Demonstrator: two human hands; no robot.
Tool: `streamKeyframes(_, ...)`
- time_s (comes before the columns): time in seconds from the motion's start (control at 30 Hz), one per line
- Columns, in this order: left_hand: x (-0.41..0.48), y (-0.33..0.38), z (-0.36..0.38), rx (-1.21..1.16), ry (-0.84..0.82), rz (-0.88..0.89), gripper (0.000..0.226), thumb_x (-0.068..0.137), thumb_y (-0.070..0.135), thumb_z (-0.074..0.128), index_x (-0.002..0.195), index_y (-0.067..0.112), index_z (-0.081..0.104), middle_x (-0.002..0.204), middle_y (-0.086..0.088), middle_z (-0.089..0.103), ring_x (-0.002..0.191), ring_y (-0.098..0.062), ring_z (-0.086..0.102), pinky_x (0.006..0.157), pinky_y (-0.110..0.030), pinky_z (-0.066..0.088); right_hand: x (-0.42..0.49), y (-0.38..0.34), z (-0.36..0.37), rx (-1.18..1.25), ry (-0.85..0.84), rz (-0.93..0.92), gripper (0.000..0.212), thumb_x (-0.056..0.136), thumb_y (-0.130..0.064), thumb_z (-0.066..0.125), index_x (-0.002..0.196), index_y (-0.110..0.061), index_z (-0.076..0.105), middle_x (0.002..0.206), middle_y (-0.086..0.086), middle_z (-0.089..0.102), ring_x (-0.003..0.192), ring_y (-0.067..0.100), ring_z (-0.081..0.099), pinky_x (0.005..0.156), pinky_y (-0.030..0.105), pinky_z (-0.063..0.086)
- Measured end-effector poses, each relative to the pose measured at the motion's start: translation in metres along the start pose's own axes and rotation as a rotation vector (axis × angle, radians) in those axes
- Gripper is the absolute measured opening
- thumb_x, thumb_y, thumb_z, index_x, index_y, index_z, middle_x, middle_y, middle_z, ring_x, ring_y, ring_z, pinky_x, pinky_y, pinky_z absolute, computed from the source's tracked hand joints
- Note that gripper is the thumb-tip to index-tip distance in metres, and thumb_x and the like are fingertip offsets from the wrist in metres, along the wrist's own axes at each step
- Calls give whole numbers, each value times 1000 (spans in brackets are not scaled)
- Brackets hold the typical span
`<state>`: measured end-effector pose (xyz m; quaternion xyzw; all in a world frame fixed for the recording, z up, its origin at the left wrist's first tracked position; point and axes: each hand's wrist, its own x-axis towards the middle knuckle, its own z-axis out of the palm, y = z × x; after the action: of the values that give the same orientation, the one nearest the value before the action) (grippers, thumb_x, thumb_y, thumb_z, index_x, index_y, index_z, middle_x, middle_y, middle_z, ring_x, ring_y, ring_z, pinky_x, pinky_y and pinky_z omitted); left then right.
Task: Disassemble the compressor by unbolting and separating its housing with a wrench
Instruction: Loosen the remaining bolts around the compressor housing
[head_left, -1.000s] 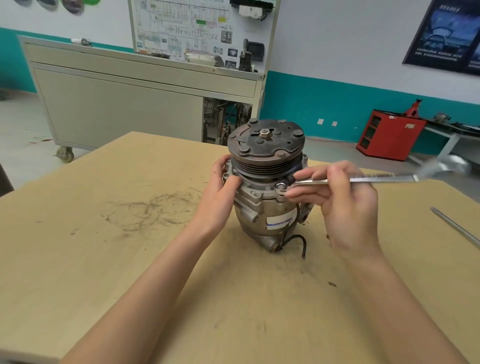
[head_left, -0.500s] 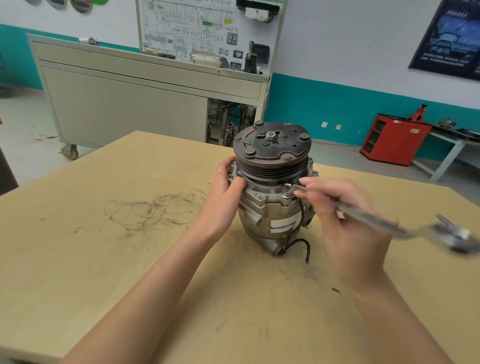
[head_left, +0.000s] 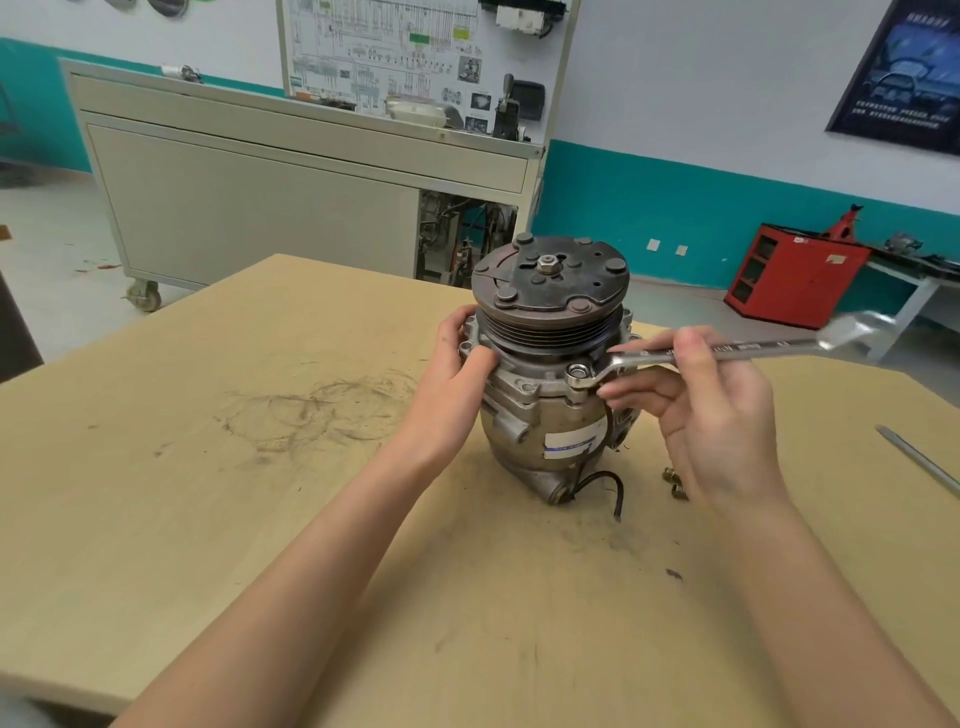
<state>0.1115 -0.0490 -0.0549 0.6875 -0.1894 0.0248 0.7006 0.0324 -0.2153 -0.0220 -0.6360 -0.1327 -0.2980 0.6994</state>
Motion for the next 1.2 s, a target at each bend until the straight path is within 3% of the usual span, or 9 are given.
streamKeyframes(0.13, -1, 2, 1, 6, -7, -6, 43, 100, 25, 38, 141, 33, 29, 117, 27, 47, 102, 11, 49, 69, -1, 42, 14, -5, -5, 165, -10, 155, 30, 86, -32, 45, 81, -9, 64, 82, 9, 73, 67, 20, 71, 59, 23, 56)
streamKeyframes(0.23, -1, 3, 0, 9, -8, -12, 43, 100, 27, 38, 142, 33, 28, 119, 24, 48, 104, 9, 50, 70, -4, 43, 5, -6, -3, 8, 98, -93, 36, 89, -42, 50, 74, -18, 72, 83, 9, 74, 70, 23, 72, 62, 23, 56)
streamKeyframes(0.43, -1, 3, 0, 14, -5, -12, 45, 100, 26, 38, 144, 33, 28, 128, 14, 48, 111, 4, 50, 79, -11, 43, -20, -2, 14, -349, 91, -457, 25, 94, -39, 53, 92, -18, 66, 84, -9, 72, 75, 19, 72, 68, 30, 57)
streamKeyframes(0.67, -1, 2, 2, 11, 11, 8, 45, 100, 20, 38, 144, 28, 31, 131, 10, 49, 112, -4, 53, 78, -13, 42, -33, 5, 20, -865, -31, -912, 43, 99, -23, 50, 75, 7, 70, 85, 12, 71, 74, 18, 69, 65, 25, 55)
streamKeyframes(0.77, -2, 3, 1, 13, 6, 5, 46, 99, 17, 38, 143, 27, 31, 125, 13, 51, 92, 9, 53, 69, -4, 41, -39, 16, 18, -843, -101, -905, 38, 97, -16, 52, 71, 6, 70, 82, 11, 71, 67, 20, 68, 60, 25, 53)
streamKeyframes(0.9, -2, 4, 0, 19, 8, 9, 46, 100, 17, 38, 144, 28, 31, 130, 11, 50, 106, -4, 53, 85, -19, 42, -43, 18, 16, -631, -85, -746, 34, 98, -16, 50, 76, 2, 69, 86, 11, 70, 78, 19, 68, 67, 27, 53)
streamKeyframes(1.03, -3, 6, 1, 16, 11, 14, 47, 99, 18, 38, 145, 27, 31, 131, 13, 49, 115, -10, 51, 96, -30, 42, -38, -2, 15, -367, 26, -641, 29, 103, -30, 40, 91, -19, 64, 77, -2, 65, 60, 10, 63, 51, 23, 46)
streamKeyframes(1.1, -1, 6, 1, 10, 3, 10, 47, 99, 19, 38, 145, 28, 30, 127, 18, 50, 117, -9, 52, 97, -30, 42, -35, -13, 14, -417, 101, -664, 25, 103, -33, 38, 97, -24, 61, 65, -8, 57, 53, 4, 55, 52, 19, 42)
streamKeyframes(1.2, -3, 4, 0, 11, -4, 13, 46, 100, 21, 38, 144, 28, 30, 131, 12, 51, 113, -5, 53, 90, -22, 44, -29, -13, 18, -791, 121, -682, 32, 99, -34, 46, 97, -10, 67, 59, -9, 56, 44, 9, 48, 43, 28, 44)
